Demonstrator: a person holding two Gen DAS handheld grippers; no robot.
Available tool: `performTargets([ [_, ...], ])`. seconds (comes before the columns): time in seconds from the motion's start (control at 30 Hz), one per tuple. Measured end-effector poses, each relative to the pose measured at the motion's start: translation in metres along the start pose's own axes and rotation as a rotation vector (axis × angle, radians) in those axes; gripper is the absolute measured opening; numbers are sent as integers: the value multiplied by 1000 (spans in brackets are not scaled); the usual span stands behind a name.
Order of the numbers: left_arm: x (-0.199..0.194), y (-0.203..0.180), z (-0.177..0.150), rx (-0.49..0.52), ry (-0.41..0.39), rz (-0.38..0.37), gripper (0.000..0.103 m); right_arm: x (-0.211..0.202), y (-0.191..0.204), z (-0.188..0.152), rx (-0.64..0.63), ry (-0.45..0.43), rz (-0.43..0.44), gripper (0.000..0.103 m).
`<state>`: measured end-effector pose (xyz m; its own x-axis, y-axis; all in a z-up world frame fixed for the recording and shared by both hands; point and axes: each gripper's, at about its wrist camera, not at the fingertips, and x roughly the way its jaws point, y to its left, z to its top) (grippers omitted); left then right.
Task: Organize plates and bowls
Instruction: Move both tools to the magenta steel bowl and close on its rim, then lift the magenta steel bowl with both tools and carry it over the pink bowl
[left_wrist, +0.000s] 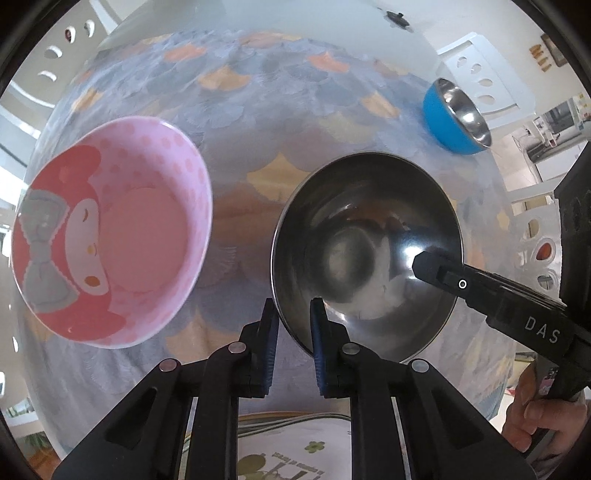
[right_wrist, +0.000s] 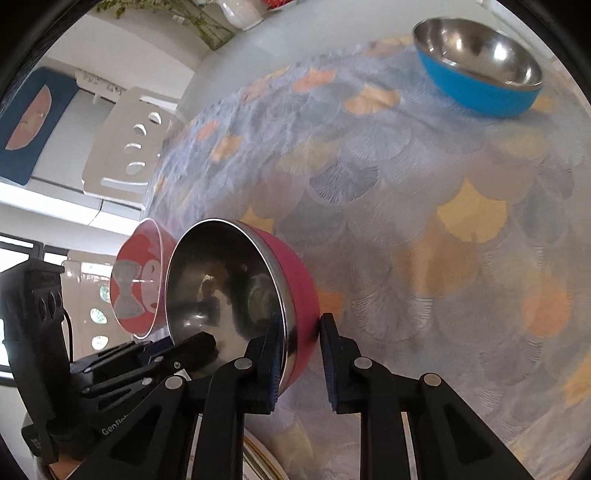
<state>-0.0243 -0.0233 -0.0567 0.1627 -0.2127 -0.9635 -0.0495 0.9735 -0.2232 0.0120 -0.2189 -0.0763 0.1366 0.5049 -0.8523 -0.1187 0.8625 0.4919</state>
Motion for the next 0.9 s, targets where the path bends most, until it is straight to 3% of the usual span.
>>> performTargets([
  [0.43,-56,-7,3,78,-95,-52,14,-48,7,-17,85,-97,34,18],
  [0.9,-113,27,6,88,-197,-101,14,-81,69,-26,65,-188,32,19],
])
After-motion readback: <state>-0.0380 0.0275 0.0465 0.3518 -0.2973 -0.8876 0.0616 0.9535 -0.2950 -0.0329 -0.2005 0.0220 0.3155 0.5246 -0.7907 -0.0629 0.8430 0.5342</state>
